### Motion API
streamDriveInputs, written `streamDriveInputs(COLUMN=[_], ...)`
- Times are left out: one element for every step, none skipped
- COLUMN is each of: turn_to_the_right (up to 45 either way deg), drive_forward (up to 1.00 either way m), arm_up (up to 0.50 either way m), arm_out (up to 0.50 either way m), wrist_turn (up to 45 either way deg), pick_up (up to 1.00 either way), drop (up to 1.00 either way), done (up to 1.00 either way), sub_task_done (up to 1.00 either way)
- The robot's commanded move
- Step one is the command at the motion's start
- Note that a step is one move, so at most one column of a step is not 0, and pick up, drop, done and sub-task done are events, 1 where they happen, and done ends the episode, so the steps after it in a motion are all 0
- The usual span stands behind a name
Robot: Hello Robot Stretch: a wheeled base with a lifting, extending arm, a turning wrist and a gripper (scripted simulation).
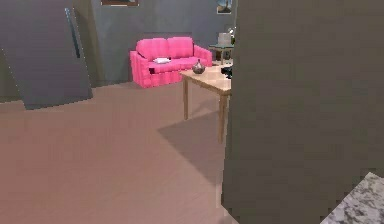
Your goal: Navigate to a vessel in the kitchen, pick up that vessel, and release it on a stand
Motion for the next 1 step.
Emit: streamDriveInputs(turn_to_the_right=[0.0], drive_forward=[0.0], arm_up=[0.06], arm_out=[0.0], wrist_turn=[0.0], pick_up=[0.0], drop=[0.0], done=[0.0], sub_task_done=[0.0])
